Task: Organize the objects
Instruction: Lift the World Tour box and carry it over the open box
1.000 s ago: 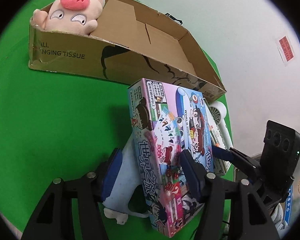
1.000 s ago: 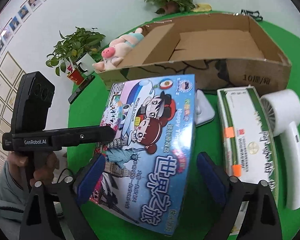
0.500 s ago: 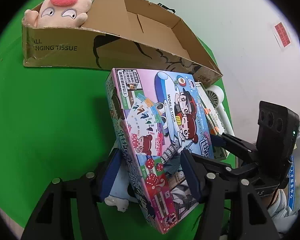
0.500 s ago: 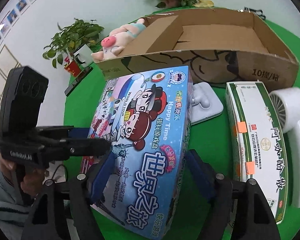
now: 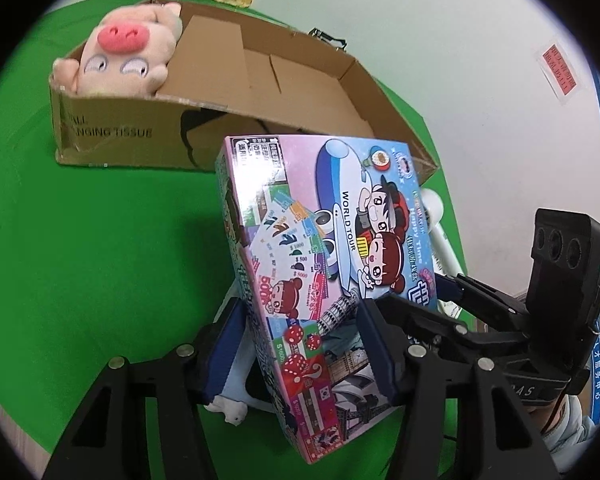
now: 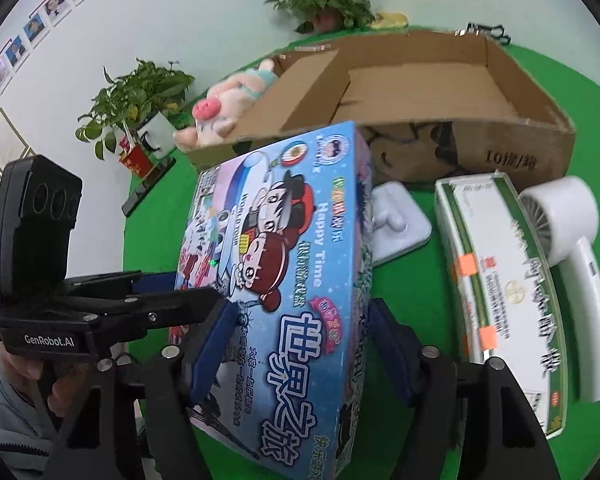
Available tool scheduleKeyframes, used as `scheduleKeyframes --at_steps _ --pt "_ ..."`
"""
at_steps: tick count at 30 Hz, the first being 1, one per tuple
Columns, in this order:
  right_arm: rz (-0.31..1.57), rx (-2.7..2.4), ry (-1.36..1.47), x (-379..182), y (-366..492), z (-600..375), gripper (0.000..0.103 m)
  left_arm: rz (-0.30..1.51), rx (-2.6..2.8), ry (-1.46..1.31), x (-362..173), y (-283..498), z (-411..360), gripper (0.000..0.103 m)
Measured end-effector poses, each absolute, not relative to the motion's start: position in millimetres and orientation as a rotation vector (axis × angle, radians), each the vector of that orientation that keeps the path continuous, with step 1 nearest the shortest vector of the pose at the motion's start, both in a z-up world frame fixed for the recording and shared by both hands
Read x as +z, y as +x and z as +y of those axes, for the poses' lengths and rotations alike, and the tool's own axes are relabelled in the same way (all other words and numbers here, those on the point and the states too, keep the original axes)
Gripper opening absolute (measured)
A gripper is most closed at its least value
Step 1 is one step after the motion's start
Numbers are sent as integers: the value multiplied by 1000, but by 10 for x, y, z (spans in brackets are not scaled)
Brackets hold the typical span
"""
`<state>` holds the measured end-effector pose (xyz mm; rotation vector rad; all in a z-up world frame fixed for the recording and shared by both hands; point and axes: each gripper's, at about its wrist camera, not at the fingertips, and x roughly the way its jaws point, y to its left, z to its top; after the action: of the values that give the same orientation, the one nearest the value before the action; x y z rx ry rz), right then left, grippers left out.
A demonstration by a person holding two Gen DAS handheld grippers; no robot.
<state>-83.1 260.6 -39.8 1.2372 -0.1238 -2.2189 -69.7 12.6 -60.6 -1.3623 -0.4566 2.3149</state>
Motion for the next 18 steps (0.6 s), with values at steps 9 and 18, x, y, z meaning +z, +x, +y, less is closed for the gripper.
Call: scheduleKeyframes --at_steps 9,18 --pt "-105 -2330 1042 80 -872 2636 57 -362 2466 -1222 -133 -701 204 55" --pt "-127 -2395 902 544 -1120 2668 57 -334 2529 -1090 226 -974 188 51"
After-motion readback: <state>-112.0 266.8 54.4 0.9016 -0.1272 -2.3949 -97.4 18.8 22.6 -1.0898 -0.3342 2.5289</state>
